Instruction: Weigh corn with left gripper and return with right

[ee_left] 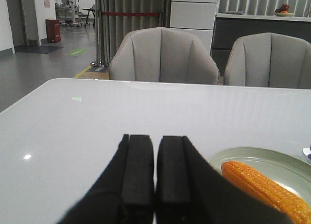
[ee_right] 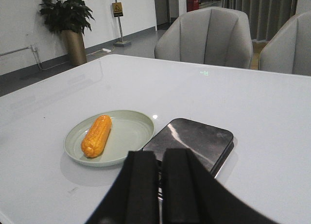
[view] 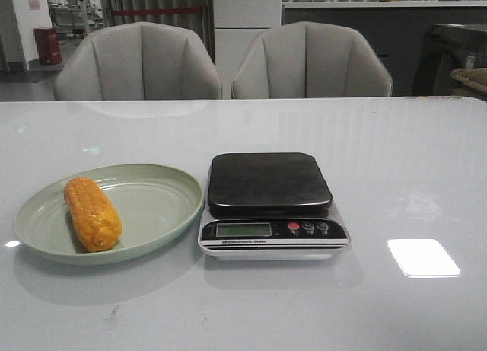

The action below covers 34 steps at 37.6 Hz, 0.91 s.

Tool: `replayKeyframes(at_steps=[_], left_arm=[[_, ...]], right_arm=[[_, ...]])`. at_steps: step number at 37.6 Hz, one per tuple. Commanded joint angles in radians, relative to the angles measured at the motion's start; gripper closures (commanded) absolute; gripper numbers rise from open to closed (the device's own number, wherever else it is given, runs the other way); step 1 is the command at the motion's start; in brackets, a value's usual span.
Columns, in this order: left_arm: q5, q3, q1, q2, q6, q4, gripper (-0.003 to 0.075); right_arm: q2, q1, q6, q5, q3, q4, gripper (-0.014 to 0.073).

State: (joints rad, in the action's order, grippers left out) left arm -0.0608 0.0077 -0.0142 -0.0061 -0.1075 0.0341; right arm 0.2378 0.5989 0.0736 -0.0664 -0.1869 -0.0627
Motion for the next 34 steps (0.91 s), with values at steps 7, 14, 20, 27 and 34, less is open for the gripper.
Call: replayKeyframes(at_steps=[7,14,20,27,34], left_arm=[[0.080,0.030,0.001,-0.021,-0.001,-0.008,0.0607],[0.080,0.030,0.001,-0.021,-0.001,-0.008,0.0607],[0.080,0.030,0.001,-0.021,-0.001,-0.008,0.0607],[0.080,0.030,0.001,-0.021,-0.001,-0.008,0.0607],[0.082,0.030,0.001,-0.021,-0.001,-0.008,0.0607]], right_arm=[[0.008,-0.176,-0.008,0.083,-0.024,0.037,0.0401],[-0.018,-0.496,-0.008,0.089,0.023,0.063,0.0401],[-0.142,-0.596,-0.008,0.089,0.122,0.115,0.0401],[-0.263,-0.584,-0.008,0.109,0.215,0.141,0.0401],[-0.267,-0.562,-0.008,0.114,0.223,0.140,0.0401]])
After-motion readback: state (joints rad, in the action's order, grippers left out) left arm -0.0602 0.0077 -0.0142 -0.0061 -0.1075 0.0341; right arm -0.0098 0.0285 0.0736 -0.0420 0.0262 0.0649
